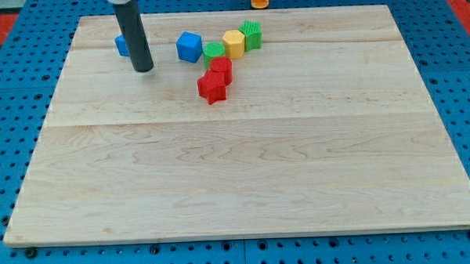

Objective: Slide the blue triangle towards center left

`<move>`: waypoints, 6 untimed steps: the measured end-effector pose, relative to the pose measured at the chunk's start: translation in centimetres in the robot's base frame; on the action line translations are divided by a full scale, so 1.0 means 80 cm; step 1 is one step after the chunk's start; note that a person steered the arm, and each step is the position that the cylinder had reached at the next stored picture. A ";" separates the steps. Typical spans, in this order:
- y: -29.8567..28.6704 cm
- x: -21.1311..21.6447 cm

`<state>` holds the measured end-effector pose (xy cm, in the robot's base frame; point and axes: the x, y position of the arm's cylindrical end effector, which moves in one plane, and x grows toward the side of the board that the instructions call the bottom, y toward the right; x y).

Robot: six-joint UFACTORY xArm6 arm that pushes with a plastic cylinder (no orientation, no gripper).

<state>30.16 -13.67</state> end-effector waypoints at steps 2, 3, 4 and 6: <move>-0.005 -0.078; -0.039 0.005; -0.046 -0.028; -0.082 -0.012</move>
